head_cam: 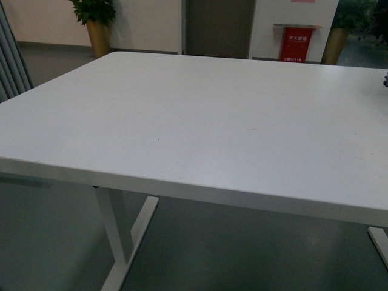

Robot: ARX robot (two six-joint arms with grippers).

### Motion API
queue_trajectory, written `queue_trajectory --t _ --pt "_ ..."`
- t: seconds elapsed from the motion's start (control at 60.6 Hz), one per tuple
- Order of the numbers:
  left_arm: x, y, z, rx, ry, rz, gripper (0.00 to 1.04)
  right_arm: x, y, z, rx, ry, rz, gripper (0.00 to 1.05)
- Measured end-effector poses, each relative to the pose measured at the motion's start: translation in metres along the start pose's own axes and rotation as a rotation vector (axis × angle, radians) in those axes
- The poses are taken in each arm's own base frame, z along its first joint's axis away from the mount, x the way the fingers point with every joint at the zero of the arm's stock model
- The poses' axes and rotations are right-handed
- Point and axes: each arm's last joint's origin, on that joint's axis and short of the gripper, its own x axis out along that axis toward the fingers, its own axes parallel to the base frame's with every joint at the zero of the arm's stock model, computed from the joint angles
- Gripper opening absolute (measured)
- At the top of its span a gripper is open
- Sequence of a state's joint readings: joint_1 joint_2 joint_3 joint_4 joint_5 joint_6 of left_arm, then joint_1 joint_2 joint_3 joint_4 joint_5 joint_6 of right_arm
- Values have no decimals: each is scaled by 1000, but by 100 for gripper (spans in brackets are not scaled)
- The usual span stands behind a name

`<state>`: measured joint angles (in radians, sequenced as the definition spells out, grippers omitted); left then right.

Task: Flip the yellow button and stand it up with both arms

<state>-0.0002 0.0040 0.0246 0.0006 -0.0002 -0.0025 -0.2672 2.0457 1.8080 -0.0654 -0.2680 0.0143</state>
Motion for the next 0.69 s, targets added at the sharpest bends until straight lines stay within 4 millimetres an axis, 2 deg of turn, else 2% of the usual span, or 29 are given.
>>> queue_trajectory --t 0.116,0.182,0.248,0.363,0.528,0.693 --pt "0 0 0 0 0 0 99 5 -25 0 0 31 -21 38" --pt "0 0 0 0 0 0 99 1 -39 -1 -7 49 -47 38" --pt "0 0 0 0 0 0 99 -5 -43 -3 -7 53 -61 38" --pt "0 0 0 0 0 0 99 -13 -39 -13 -12 52 -81 38" --pt "0 0 0 0 0 0 99 -22 -20 -33 -64 19 -117 38" --pt "0 0 0 0 0 0 99 -15 -4 -48 -123 -27 -123 38"
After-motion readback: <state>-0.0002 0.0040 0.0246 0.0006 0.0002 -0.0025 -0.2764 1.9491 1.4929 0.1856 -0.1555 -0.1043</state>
